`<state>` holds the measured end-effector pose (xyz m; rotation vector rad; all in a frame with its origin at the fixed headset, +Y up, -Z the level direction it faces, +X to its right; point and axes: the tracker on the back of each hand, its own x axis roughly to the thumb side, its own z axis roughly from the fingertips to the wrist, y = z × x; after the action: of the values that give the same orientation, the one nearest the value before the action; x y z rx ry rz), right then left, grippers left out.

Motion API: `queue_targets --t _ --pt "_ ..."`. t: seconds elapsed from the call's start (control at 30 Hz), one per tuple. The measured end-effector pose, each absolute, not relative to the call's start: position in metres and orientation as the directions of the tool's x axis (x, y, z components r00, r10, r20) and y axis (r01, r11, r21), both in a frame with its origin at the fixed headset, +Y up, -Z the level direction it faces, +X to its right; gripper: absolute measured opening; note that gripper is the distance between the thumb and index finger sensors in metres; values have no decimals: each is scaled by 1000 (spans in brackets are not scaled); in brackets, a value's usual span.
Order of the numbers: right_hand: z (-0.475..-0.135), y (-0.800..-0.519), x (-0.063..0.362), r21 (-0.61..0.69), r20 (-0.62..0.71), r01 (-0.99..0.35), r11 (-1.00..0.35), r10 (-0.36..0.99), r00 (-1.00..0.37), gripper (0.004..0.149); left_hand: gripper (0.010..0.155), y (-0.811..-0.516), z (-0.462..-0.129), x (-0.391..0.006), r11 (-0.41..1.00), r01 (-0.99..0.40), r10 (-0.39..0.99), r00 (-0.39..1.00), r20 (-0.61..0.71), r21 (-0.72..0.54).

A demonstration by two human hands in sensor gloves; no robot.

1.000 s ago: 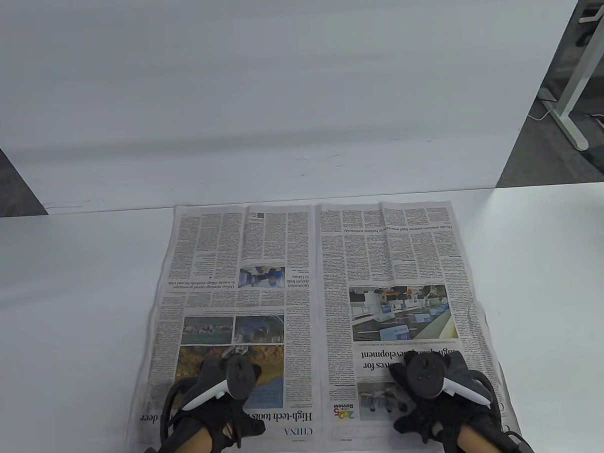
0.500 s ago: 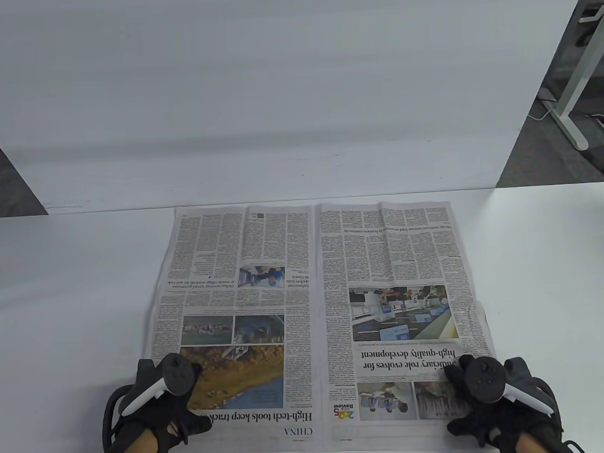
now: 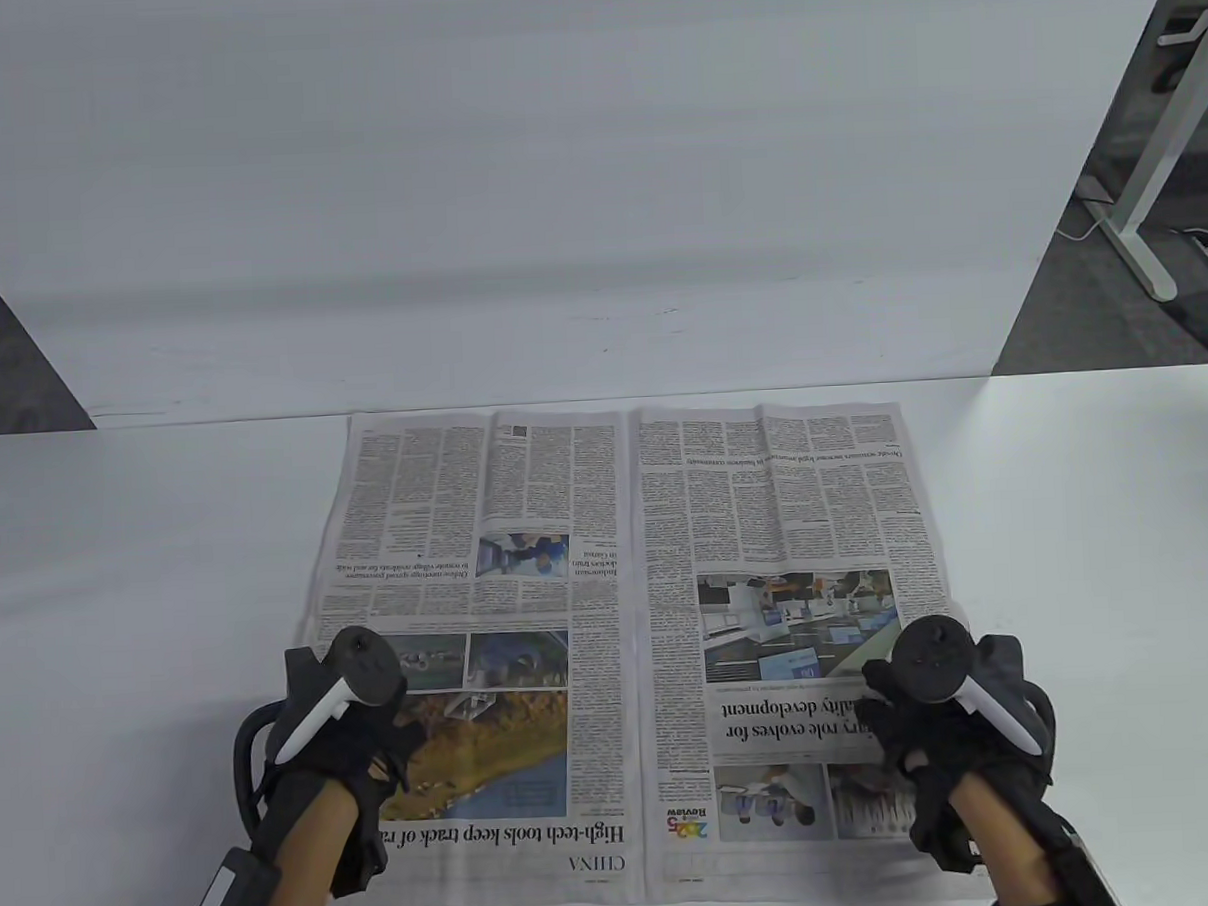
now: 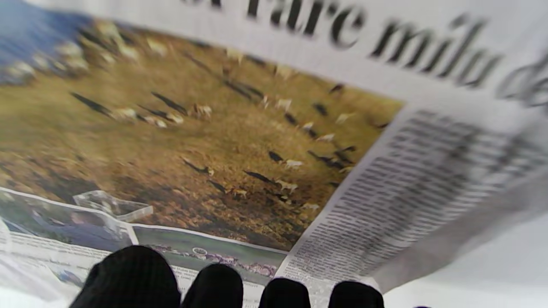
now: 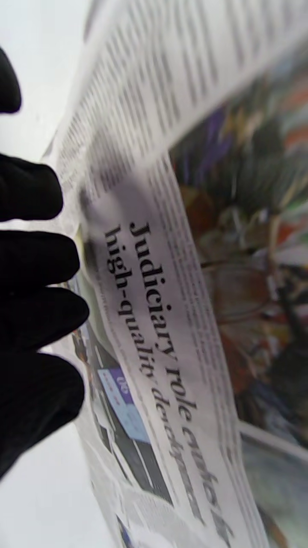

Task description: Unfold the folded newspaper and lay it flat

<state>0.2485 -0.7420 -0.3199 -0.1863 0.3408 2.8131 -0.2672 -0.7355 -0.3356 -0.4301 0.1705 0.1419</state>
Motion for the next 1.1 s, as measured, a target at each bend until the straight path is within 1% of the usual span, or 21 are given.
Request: queue_targets --t 0.03,0.07,0.13,0.2,0.43,0.57,0.63,0.7,0.77,0.8,0.87,0.93,1.0,1.03,1.07,1.1 --pt "-320 -747 248 205 -147 -287 -936 261 -954 62 65 -741 -336 -267 911 -168 104 977 -185 -377" --pt "-319 -751 247 199 -134 -269 -942 245 -960 62 64 -745 -335 -267 911 -159 95 979 -181 -380" --pt "-317 -756 245 225 -122 -234 -946 211 -970 63 65 -744 -334 -266 914 -129 64 982 -176 -385" --pt "-314 -757 244 241 -112 -218 -946 196 -974 64 63 -741 -332 -266 913 -152 84 978 -189 -379" --pt "-301 -750 244 323 -158 -258 -911 217 -963 64 60 -732 -319 -270 870 -184 86 970 -227 -457" --pt "-294 -742 243 381 -189 -258 -888 199 -962 62 56 -727 -311 -272 858 -192 87 968 -234 -476" --pt "-291 -740 241 395 -186 -238 -887 176 -967 61 56 -728 -309 -272 856 -182 77 970 -229 -484" --pt "-292 -736 240 378 -178 -224 -898 166 -970 60 57 -726 -310 -269 856 -183 71 968 -240 -483" --pt "-294 -725 236 269 -176 -213 -939 170 -970 58 59 -717 -310 -265 853 -193 71 963 -258 -485" --pt "-297 -712 228 219 -155 -199 -955 168 -974 58 60 -707 -311 -256 865 -187 69 963 -259 -465" --pt "-301 -698 213 165 -122 -207 -964 188 -975 58 61 -689 -315 -236 909 -163 94 977 -193 -384" --pt "-308 -689 189 138 -101 -237 -962 224 -969 58 61 -681 -320 -208 937 -156 137 987 -81 -312" --pt "-316 -689 160 178 -84 -250 -952 239 -968 58 62 -687 -327 -175 945 -141 148 989 4 -296" --pt "-318 -691 152 193 -82 -250 -949 238 -968 59 63 -691 -329 -167 943 -130 142 990 18 -305" --pt "-321 -699 134 242 -69 -242 -940 232 -970 61 66 -703 -332 -149 930 -89 112 993 43 -357" --pt "-323 -705 123 277 -57 -241 -930 234 -971 63 68 -711 -332 -140 917 -65 92 994 51 -393"
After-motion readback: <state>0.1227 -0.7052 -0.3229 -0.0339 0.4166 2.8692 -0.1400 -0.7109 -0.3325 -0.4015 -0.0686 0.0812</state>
